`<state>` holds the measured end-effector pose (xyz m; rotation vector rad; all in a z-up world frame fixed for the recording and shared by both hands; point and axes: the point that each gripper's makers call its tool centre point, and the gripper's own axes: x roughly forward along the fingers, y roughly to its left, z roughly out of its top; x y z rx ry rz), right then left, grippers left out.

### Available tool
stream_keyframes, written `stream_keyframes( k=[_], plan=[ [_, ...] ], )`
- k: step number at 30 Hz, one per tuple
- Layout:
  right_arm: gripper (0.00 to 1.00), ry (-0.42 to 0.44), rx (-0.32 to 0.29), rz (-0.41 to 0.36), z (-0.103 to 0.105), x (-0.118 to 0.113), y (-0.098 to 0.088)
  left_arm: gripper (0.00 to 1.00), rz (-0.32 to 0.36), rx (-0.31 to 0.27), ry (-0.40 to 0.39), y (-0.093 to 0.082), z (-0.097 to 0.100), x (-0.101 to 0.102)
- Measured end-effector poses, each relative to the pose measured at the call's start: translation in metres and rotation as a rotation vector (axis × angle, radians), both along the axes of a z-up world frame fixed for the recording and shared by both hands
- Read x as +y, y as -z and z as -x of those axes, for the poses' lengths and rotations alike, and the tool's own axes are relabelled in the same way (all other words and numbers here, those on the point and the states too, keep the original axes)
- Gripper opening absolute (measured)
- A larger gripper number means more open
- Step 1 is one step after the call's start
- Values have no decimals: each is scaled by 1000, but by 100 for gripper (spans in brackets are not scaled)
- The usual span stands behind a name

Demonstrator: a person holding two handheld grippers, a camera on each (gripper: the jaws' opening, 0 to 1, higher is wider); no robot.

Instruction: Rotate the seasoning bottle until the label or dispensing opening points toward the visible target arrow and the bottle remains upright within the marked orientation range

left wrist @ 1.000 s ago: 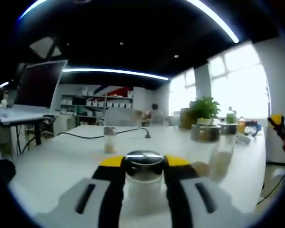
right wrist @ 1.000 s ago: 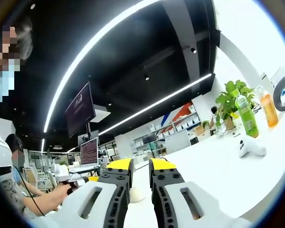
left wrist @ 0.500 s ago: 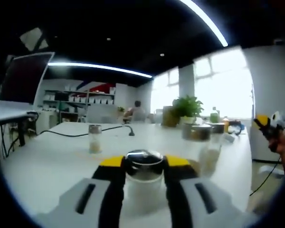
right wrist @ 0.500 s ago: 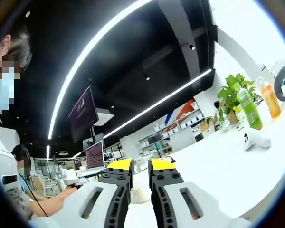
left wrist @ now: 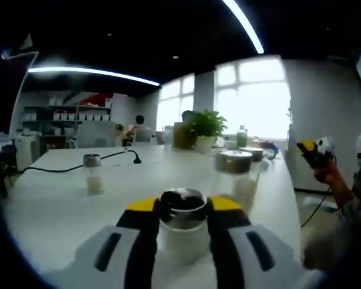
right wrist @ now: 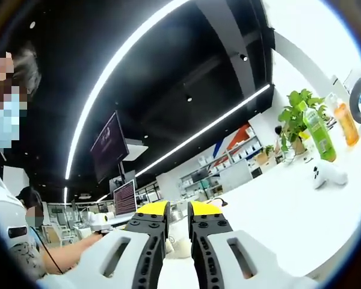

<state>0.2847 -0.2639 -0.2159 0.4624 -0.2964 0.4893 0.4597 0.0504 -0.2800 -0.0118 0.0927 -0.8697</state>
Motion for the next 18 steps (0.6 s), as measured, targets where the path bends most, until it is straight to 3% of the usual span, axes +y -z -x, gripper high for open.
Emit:
stream_keyframes(
  k=[8,18],
  plan=[
    [10,-24,4,-30,-1,0,-1,33,32,26,155,1,8,-9],
    [10,-40,-2,-37,0,2,-3,33,-19,29,291,0,16,-18]
  ],
)
